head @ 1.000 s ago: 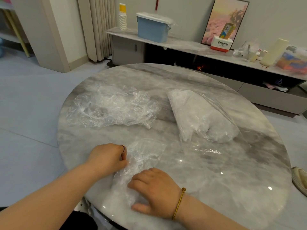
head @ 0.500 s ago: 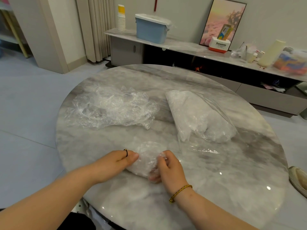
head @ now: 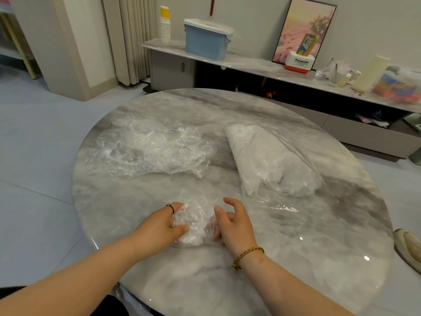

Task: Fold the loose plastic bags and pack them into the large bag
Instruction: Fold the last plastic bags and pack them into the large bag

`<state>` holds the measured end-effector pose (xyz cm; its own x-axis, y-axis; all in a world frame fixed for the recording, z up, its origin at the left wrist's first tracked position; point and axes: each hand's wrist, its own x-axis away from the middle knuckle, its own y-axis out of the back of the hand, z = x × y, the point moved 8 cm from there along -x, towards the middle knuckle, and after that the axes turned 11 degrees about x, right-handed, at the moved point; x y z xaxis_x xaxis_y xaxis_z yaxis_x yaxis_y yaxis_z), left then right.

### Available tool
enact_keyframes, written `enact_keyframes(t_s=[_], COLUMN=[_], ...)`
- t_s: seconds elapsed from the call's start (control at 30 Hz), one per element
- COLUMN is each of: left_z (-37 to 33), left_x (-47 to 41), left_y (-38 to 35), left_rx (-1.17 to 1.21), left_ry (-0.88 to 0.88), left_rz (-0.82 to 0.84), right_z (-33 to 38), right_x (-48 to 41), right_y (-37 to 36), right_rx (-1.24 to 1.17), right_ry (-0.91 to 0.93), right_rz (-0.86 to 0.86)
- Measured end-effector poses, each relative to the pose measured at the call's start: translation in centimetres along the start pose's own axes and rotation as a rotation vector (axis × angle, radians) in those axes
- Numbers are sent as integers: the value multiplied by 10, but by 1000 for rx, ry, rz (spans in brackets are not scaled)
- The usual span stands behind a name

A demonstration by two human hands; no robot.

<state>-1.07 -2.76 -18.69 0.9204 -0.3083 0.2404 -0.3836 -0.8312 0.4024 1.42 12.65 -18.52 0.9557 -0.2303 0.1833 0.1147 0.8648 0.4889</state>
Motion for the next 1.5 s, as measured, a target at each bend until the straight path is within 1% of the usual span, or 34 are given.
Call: enact_keyframes(t_s=[0.1,0.17,0.23,0.27,0.33,0.37,0.4,0.43,0.47,0.53,0.6,0.63,0.67,0.73,0.77,0.8,0.83,0.87,0.9,0.97,1.0,1.03,1.07,1.1,1.17,1.23,1.27,1.3,1.33,1.4,1.43,1.5], left_z=[2,0,-5,-12,-32,-38,-42,-44,-43,-39,-30,-22,-14,-11,-5,-2,-4,-9,-8,0,3,-3,-4,-1,3,-3,-5,-5,-5,-14,-12,-2], left_x=[-5,-4,-2,1,8,11,13,13,12,11,6,2,-2,-6,-10,-14,-15,-15,-16,-18,-20,-19,-19,-21,-23,-20,-20,-20,-20,-20,-21,-23], left_y=[7,10,13,16,21,17,12,3,-7,-21,-28,-31,-30,-21,-18,-18,-17,-18,-21,-25,-22,-19,-20,-21,-26,-25,-22,-22,-21,-22,-23,-25], left_rx=[62,-6,-140,-222,-449,-559,-637,-691,-736,-810,-858,-885,-886,-823,-780,-756,-780,-806,-826,-869,-853,-816,-865,-873,-896,-860,-831,-851,-850,-852,-861,-831], left_ry=[-10,-19,-46,-91,-330,-442,-537,-594,-614,-610,-508,-430,-373,-306,-278,-256,-295,-373,-385,-307,-286,-311,-315,-261,-269,-218,-239,-277,-276,-376,-369,-257], left_rz=[-71,-117,-168,-226,-374,-408,-419,-374,-300,-209,-94,-38,-21,-66,-85,-64,-104,-144,-133,-52,-76,-103,-93,-45,-4,13,-38,-60,-49,-98,-87,-6], right_z=[8,10,12,12,13,15,19,22,26,28,30,30,28,29,31,28,25,24,26,22,22,23,20,22,20,21,20,19,19,17,17,20], right_x=[1,3,4,5,4,4,4,5,6,8,6,4,3,-2,-4,-7,-10,-11,-9,-13,-15,-16,-18,-17,-15,-13,-14,-15,-15,-15,-15,-16], right_y=[-2,-6,-9,-11,-13,-13,-14,-13,-11,-14,-18,-20,-22,-29,-35,-40,-45,-47,-46,-45,-45,-43,-43,-45,-49,-48,-48,-48,-50,-54,-54,-50], right_rx=[23,160,312,377,486,547,620,689,740,856,961,977,999,971,930,885,881,906,918,913,939,999,1008,1007,1059,1066,1071,1081,1093,1102,1098,1054], right_ry=[84,141,210,239,287,312,350,420,492,556,563,552,529,494,507,464,459,479,498,446,415,424,381,392,412,413,406,400,409,425,424,419], right_rz=[18,31,24,25,25,12,-20,-88,-172,-248,-252,-209,-164,-63,-6,67,102,105,108,105,97,52,66,67,87,84,88,90,99,123,131,91])
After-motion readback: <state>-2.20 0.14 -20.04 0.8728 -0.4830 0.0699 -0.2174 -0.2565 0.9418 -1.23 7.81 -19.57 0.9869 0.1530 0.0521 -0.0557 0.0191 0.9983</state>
